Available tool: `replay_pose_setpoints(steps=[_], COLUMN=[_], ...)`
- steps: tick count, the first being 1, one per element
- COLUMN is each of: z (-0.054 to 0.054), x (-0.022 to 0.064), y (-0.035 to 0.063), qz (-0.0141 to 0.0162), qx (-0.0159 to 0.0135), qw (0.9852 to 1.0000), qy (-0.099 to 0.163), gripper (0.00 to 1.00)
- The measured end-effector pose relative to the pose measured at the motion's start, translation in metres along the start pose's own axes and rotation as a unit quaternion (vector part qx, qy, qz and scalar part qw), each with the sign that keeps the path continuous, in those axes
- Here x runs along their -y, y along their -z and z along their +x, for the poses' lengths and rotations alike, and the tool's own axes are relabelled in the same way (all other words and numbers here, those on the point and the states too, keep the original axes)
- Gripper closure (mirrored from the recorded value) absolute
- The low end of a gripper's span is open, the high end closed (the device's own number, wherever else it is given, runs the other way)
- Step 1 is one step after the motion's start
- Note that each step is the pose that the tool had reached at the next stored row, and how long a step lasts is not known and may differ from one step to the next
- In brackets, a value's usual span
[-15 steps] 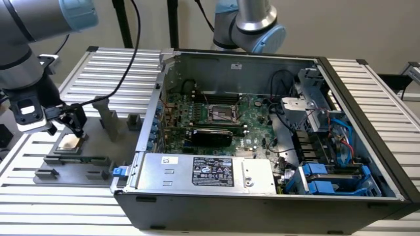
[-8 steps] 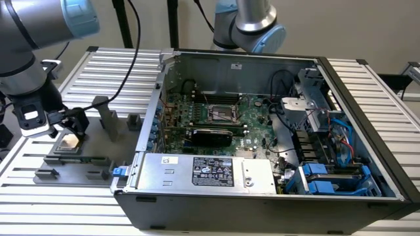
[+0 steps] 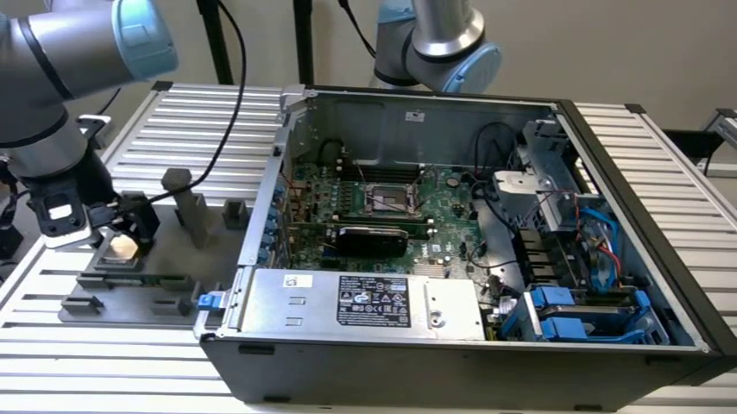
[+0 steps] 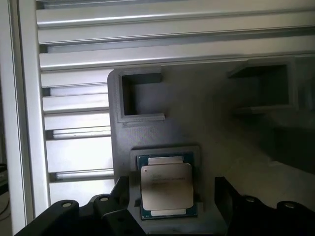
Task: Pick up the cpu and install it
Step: 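Pick up the cpu and move it towards the insertion slot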
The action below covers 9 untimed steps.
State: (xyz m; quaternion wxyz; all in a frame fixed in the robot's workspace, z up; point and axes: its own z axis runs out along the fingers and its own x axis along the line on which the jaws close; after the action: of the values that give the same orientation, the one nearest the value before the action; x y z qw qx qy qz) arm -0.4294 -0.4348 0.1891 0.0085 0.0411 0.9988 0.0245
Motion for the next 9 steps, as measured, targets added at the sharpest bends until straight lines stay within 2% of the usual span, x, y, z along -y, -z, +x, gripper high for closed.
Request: replay_pose_setpoints(steps=[9], z=[0.0001], x=[0.0001], y=[-0.0052], qz=[0.0028], qx=[0.0001], qw=[1.0000], qy=[0.000], gripper=[0.21])
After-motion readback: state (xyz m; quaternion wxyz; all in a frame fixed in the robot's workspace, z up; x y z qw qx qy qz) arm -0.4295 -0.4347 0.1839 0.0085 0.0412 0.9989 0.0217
